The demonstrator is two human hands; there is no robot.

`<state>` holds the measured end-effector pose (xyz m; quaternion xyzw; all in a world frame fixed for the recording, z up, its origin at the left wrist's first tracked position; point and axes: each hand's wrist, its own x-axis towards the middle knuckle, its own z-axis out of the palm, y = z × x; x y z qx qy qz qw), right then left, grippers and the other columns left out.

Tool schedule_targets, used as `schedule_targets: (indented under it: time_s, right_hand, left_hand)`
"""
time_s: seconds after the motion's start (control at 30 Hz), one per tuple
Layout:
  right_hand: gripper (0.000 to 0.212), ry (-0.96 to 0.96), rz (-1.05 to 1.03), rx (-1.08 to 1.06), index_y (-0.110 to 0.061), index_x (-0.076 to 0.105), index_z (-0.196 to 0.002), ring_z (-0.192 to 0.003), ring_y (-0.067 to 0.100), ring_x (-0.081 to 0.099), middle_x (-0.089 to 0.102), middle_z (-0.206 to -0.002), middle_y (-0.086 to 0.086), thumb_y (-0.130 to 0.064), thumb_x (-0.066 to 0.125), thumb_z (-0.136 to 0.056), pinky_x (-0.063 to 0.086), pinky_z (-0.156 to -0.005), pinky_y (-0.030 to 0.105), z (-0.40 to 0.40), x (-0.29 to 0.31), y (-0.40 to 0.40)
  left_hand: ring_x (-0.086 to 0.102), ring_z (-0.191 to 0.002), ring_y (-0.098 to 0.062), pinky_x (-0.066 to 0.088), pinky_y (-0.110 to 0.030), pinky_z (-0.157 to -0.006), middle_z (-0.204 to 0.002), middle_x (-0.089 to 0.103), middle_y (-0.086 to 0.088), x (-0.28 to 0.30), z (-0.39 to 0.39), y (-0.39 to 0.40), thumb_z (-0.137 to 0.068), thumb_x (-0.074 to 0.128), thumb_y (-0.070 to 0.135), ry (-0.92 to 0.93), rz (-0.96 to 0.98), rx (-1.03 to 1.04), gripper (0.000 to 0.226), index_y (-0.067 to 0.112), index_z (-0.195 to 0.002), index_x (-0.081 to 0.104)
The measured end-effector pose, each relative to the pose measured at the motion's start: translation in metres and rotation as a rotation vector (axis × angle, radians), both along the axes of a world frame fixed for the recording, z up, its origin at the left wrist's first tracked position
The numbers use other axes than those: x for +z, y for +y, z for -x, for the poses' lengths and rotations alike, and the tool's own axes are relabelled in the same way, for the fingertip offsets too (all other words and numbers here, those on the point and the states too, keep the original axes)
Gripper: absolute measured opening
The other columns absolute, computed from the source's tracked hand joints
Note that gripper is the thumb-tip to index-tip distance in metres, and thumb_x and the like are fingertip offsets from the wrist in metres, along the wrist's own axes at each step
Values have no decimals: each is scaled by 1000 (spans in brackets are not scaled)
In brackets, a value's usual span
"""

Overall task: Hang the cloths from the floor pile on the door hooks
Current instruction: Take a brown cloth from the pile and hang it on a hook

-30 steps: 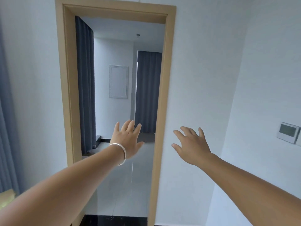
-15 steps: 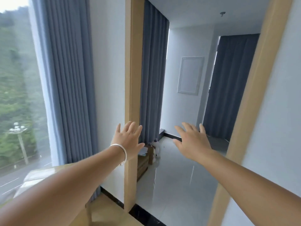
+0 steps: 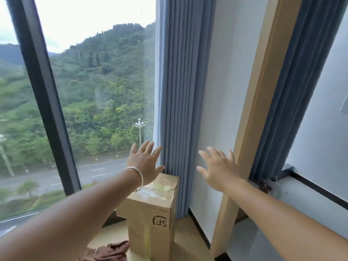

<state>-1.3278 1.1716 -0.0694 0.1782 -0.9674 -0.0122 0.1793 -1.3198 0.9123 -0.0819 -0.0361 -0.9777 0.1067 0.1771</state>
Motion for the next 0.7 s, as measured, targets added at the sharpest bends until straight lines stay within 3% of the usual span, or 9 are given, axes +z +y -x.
schedule_targets:
  time_s: [0.37, 0.7]
  right_hand:
    - [56, -32, -45, 289, -30, 28, -147, -144, 18, 20, 27, -155, 1, -53, 37, -96, 3, -117, 56, 152, -23, -203]
    - [56, -186, -126, 489, -32, 28, -147, -144, 19, 20, 25, -156, 2, -53, 38, -96, 4, -116, 56, 239, -107, -362]
  left_hand:
    - [4, -147, -23, 7, -53, -117, -159, 9, -5, -31, 89, -202, -92, 25, 63, -59, -31, 295, 74, 25, -152, 5]
    - [6, -147, -22, 11, -53, -116, -159, 11, -5, -123, 114, -333, -92, 27, 63, -199, -110, 515, 73, 24, -151, 8]
